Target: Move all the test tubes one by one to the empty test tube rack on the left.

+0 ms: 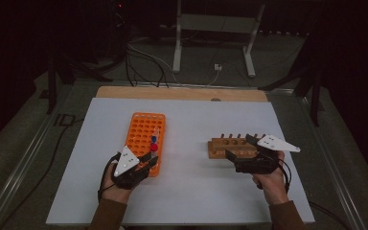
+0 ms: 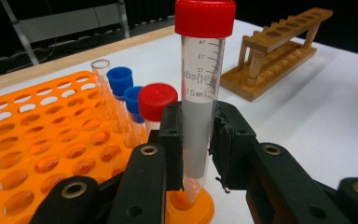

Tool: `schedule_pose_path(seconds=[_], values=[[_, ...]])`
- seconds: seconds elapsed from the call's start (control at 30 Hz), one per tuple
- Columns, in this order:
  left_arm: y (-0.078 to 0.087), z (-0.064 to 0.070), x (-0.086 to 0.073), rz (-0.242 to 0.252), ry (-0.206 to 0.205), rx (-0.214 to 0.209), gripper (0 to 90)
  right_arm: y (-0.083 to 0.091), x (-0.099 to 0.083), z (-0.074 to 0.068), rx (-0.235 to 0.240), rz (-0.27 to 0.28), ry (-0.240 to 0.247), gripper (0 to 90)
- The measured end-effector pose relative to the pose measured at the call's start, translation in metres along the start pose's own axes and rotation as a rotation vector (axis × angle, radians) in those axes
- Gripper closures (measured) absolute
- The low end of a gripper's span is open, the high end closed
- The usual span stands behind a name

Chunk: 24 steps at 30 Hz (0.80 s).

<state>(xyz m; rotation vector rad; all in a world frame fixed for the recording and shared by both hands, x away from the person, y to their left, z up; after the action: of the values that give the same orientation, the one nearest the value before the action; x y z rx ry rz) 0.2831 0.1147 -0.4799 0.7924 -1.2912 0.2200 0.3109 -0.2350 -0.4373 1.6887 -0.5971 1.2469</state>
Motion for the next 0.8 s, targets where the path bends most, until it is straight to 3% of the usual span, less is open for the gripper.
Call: schedule_pose_path(seconds=[0.3, 0.8], values=[[-0.003, -0.003, -0.013, -0.043, 0.014, 0.015, 75.3, 0.004, -0.005, 0.005, -0.016, -0.008, -0.005, 0.0], [-0.012, -0.003, -0.026, -0.146, 0.004, 0.033, 75.5, 0.006, -0.015, 0.011, -0.035, -0.022, -0.014, 0.0]])
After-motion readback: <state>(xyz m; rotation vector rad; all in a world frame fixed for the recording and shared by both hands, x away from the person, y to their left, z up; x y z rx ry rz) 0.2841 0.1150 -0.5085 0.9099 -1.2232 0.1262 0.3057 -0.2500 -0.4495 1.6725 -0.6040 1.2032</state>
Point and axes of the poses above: each handheld gripper's, and its own axes: y roughly backward along the jaws, x roughly out of its top, z roughly to its right, the point moved 4 cm from there along -y, roughly forward along the jaws, and after that the axes turned 9 degrees about -x, right-handed, at the moved point
